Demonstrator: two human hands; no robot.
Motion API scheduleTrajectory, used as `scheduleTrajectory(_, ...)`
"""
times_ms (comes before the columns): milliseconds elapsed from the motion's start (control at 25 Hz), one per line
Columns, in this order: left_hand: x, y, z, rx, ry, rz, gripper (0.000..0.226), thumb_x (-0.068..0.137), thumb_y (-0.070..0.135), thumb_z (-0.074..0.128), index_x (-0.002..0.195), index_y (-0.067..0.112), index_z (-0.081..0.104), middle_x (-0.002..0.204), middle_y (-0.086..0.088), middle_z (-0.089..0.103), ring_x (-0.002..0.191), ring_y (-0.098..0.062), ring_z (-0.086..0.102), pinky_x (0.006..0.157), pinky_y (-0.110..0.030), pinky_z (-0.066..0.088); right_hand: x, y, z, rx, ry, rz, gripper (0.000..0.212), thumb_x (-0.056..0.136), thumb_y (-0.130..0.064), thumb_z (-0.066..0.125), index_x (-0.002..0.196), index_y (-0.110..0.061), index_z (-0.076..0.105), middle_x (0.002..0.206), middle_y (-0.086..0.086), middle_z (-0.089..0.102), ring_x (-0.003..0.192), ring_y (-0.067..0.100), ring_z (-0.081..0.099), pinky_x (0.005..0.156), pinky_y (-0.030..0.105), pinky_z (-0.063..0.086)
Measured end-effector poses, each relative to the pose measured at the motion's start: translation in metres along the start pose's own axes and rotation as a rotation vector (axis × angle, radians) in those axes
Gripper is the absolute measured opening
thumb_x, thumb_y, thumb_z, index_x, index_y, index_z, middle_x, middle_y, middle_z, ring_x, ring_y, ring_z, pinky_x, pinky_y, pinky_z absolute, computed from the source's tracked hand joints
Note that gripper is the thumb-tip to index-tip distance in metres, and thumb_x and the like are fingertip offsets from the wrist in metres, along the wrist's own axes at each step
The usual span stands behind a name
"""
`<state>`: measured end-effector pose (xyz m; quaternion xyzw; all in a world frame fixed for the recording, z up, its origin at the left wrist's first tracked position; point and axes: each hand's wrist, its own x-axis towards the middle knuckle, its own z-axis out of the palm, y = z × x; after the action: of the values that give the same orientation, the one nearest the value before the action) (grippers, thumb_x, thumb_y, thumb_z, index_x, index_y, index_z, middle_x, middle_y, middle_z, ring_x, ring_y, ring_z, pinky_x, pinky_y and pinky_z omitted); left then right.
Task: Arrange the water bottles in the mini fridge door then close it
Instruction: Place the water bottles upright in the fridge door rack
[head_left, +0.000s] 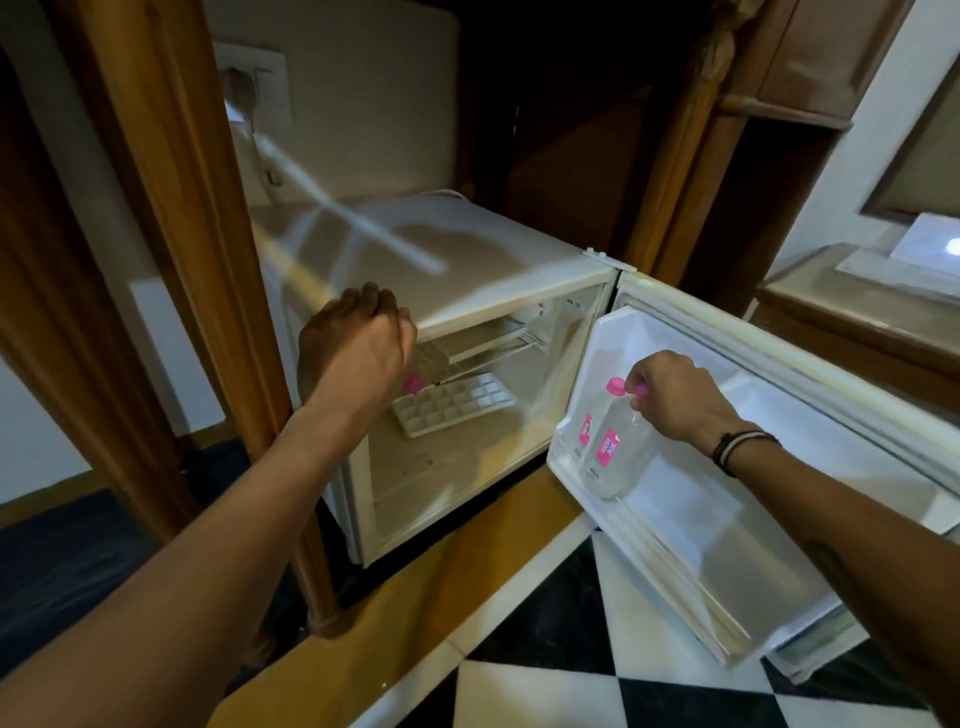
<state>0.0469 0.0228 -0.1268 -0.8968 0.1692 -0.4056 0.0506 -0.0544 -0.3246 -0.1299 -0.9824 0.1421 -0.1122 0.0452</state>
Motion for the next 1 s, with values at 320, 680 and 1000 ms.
scheduleTrajectory(320, 0.002, 0.003, -0.013, -0.043, -0.002, -0.016, 0.014, 0.080, 0.017, 0.079, 0.083, 0.006, 0.071, 0.074, -0.011, 0.066, 0.062, -0.029, 0.068, 0.044, -0.027, 0.044, 0.018, -0.005, 0.010, -0.168, 0.027, 0.042, 0.020, 0.097, -0.015, 0.063, 0.113, -0.003, 0.061, 0.112, 0.022, 0.060, 0.096, 0.041, 0.063, 0.076, 0.042, 0.049)
scheduleTrajectory(680, 0.006, 0.011, -0.010, -0.068, -0.042, -0.169, 0.026, 0.102, 0.026, 0.050, 0.095, 0.010, 0.070, 0.075, -0.009, 0.066, 0.056, -0.026, 0.058, 0.048, -0.020, 0.021, 0.025, 0.005, 0.056, -0.087, -0.027, 0.139, 0.029, 0.099, -0.008, 0.054, 0.128, -0.004, 0.057, 0.122, 0.024, 0.056, 0.105, 0.043, 0.063, 0.089, 0.045, 0.053)
scheduleTrajectory(1000, 0.006, 0.011, -0.005, -0.157, -0.095, -0.209, 0.029, 0.106, 0.029, 0.042, 0.103, 0.010, 0.064, 0.080, -0.010, 0.062, 0.062, -0.028, 0.058, 0.052, -0.034, 0.044, 0.033, 0.016, 0.073, -0.053, -0.009, 0.243, 0.026, 0.098, -0.008, 0.055, 0.123, -0.004, 0.059, 0.121, 0.023, 0.054, 0.099, 0.041, 0.064, 0.084, 0.044, 0.054)
